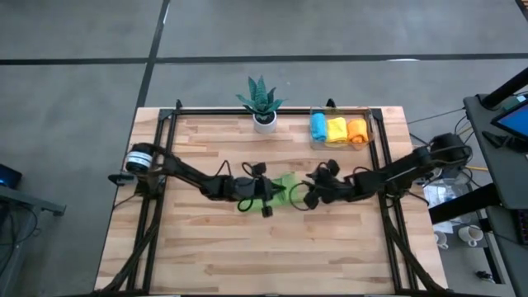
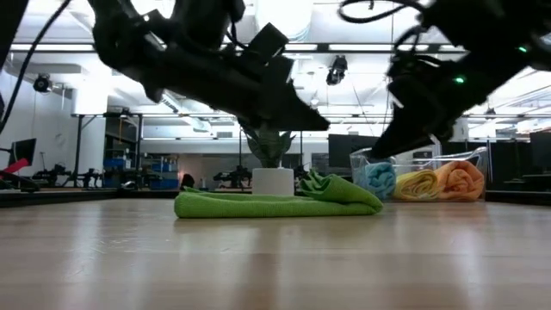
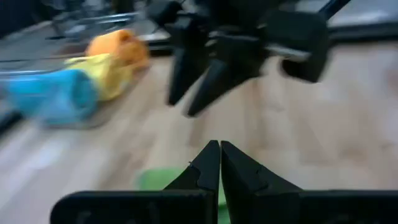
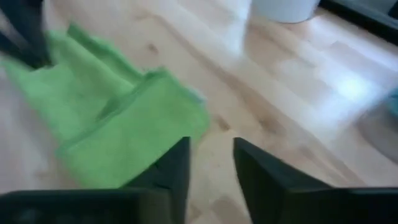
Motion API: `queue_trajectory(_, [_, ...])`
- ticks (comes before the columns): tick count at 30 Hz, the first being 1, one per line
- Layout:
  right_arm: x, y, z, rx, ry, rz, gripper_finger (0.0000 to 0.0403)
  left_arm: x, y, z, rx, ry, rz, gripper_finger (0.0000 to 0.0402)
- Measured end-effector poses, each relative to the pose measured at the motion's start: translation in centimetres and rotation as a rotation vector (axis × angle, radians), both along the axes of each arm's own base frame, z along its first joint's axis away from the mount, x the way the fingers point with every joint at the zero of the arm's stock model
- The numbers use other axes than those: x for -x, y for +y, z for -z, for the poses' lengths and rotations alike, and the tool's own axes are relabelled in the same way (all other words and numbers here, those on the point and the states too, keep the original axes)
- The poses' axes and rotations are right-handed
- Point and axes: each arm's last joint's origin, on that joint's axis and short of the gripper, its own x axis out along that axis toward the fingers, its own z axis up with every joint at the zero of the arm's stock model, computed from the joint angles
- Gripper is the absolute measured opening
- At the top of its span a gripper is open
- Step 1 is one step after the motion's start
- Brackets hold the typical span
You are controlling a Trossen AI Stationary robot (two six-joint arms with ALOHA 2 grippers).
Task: Roll microfiber towels into tight, uniform cylinder then place into a basket
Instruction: Roll the green microfiber cloth
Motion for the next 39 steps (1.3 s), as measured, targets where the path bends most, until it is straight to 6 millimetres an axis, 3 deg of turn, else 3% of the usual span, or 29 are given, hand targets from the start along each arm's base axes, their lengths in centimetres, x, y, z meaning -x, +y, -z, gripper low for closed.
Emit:
queue_trajectory(4, [2.5, -0.8, 0.6, 0.017, -0.116, 0.04, 0.0037, -1.2, 0.3, 0.6, 0.083, -0.025, 0.016, 0.0])
queue_trajectory(6, [3.3, -1.4, 0.9, 0.029, -0.185, 0.054, 0.0019, -2.1, 0.4, 0.8, 0.085, -0.004, 0.008, 0.0])
queue_trajectory(14, [4.0, -3.2, 0.0, 0.034, -0.342, -0.081, 0.0009, -3.6, 1.2, 1.7, 0.133, 0.107, -0.054, 0.0])
queue_trajectory(19, [2.7, -3.4, -1.8, 0.104, -0.363, -0.115, 0.0009, -4.0, 1.4, 2.2, 0.138, 0.119, -0.049, 0.0])
queue_trajectory(26, [1.6, -3.2, -2.9, 0.137, -0.33, -0.175, 0.0009, -3.3, 2.0, 3.3, 0.154, 0.209, -0.081, 0.0])
queue_trajectory(39, [1.0, -3.1, -1.3, 0.141, -0.206, -0.192, 0.0009, -2.5, 2.0, 4.5, 0.164, 0.316, -0.094, 0.0])
